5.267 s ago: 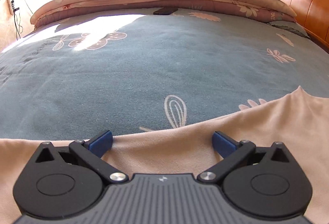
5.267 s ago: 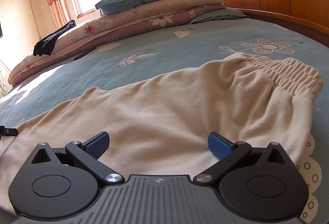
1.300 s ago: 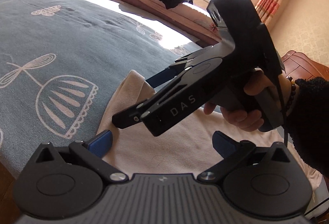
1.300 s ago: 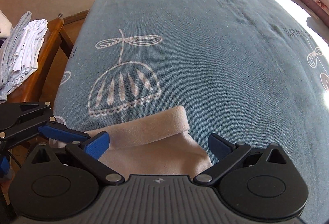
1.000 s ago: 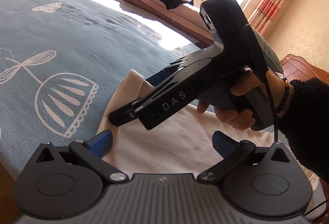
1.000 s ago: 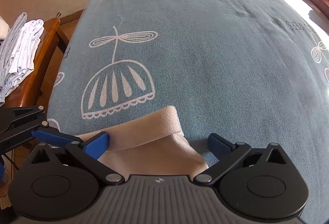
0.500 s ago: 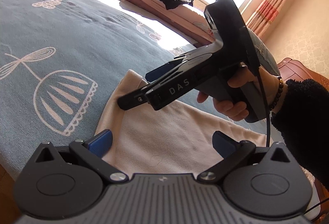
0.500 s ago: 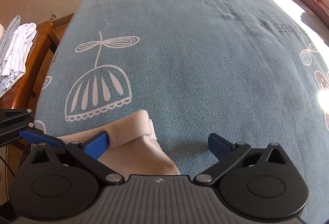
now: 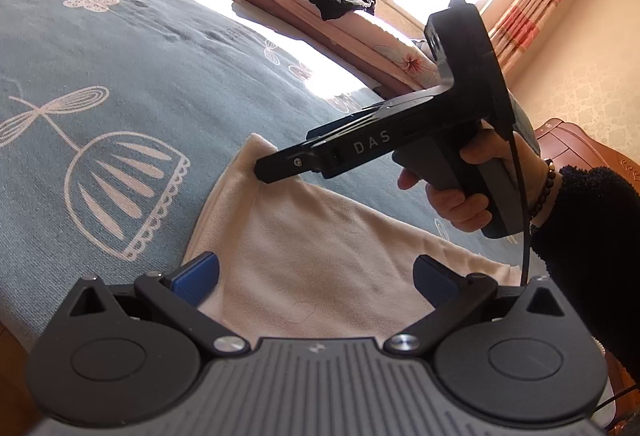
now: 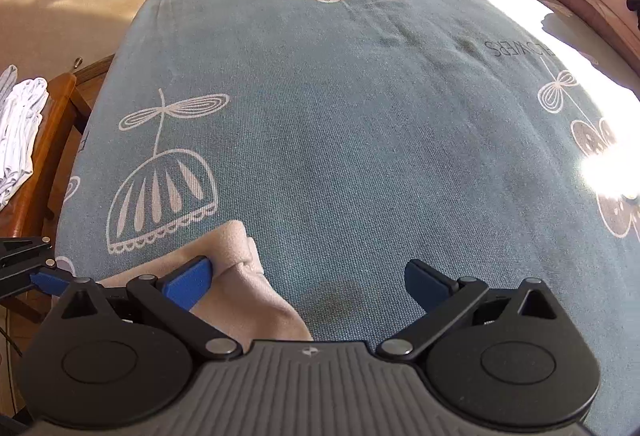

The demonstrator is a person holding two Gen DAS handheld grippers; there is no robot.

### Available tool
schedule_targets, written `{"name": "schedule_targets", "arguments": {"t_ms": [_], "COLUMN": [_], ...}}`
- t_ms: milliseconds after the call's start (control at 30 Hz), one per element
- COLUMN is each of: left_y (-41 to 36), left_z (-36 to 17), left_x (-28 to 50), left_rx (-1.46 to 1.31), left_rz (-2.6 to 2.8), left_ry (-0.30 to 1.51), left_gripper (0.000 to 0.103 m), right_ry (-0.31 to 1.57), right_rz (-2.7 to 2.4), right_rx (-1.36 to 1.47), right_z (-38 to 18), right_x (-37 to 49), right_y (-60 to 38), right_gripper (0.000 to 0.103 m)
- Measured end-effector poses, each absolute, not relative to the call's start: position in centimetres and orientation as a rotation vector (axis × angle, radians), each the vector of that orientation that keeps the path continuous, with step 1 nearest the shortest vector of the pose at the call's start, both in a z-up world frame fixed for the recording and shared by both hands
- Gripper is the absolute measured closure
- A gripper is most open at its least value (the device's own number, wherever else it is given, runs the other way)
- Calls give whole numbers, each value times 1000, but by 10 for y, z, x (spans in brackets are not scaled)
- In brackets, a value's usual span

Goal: Fold clothes

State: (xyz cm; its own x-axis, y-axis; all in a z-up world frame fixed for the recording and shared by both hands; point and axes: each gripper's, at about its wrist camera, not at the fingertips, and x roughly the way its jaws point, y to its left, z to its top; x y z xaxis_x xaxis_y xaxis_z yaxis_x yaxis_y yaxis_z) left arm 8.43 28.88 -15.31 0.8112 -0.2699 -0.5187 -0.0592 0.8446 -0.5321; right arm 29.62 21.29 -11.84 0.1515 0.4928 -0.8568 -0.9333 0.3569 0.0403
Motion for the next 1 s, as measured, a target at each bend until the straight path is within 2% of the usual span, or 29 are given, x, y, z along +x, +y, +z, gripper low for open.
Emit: {"name": "schedule_targets", "arguments": {"t_ms": [667,1000], "left_y": [283,261], "left_z": [-151,-138], "left_x": [86,91], "left_rx": [-524,-393], "left_rz": [-112,-81], "left_ry": [636,703], "left_gripper": [1,1], "right_ry": [888,712], "right_rz": [1013,779], "right_rx": [-583,-695], "right_z": [-120,-58], "right_x": [294,258], "right_y": [219,161], "right_gripper": [0,0]}}
